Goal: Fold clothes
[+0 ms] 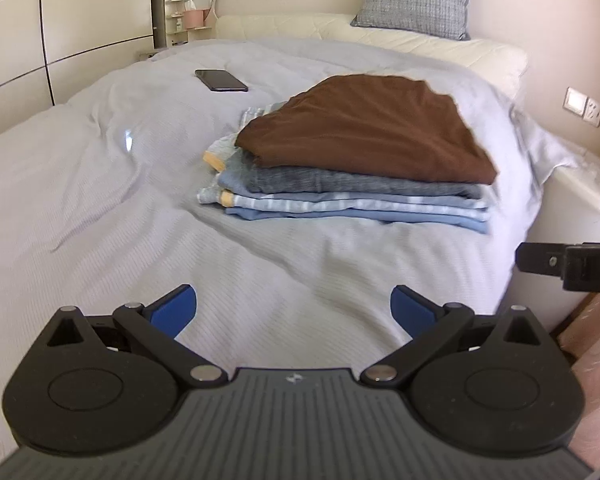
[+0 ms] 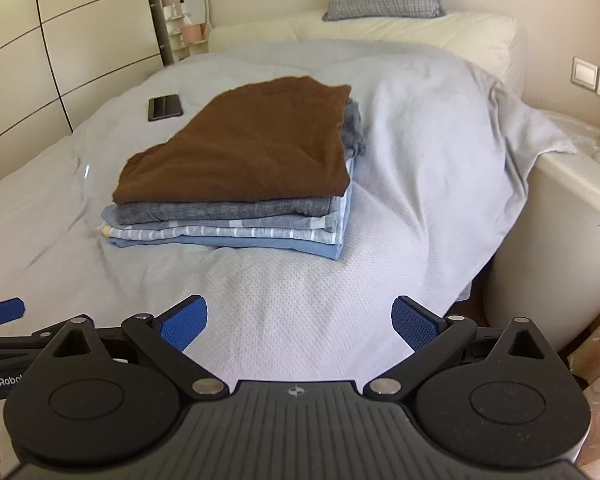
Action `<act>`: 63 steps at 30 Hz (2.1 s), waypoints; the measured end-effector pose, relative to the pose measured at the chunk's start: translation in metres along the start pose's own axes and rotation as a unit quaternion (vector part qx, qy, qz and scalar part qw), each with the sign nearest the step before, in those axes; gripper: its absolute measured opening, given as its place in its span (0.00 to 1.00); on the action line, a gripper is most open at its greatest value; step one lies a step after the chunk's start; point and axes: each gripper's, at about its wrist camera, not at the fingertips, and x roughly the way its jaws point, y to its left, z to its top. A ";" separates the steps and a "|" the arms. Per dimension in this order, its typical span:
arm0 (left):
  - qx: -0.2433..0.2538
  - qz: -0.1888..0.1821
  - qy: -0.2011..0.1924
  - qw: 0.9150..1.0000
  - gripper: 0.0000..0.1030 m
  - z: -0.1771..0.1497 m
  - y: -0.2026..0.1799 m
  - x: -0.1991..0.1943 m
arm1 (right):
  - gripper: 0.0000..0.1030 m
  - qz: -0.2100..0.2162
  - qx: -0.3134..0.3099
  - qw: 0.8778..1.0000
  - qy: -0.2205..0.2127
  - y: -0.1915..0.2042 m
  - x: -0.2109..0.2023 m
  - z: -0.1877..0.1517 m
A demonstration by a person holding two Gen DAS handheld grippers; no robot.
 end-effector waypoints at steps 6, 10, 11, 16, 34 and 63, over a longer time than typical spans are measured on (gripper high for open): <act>-0.002 -0.004 -0.011 1.000 0.99 -0.004 -0.001 -0.028 | 0.98 0.004 -0.008 1.000 -0.015 0.012 -0.039 -0.006; -0.006 -0.007 -0.018 1.000 0.99 -0.008 0.001 -0.046 | 0.98 0.008 -0.011 1.000 -0.022 0.020 -0.059 -0.011; -0.007 -0.007 -0.020 1.000 0.99 -0.009 0.002 -0.050 | 0.98 0.008 -0.013 1.000 -0.023 0.022 -0.063 -0.012; -0.011 -0.011 -0.029 0.999 0.99 -0.014 0.004 -0.072 | 0.98 0.009 -0.024 0.999 -0.029 0.033 -0.084 -0.021; -0.042 -0.008 -0.058 0.997 0.99 -0.027 0.019 -0.120 | 1.00 0.019 -0.057 0.997 -0.055 0.065 -0.129 -0.031; -0.025 0.015 -0.039 0.999 0.99 -0.025 0.011 -0.104 | 1.00 0.023 -0.045 0.998 -0.042 0.056 -0.122 -0.033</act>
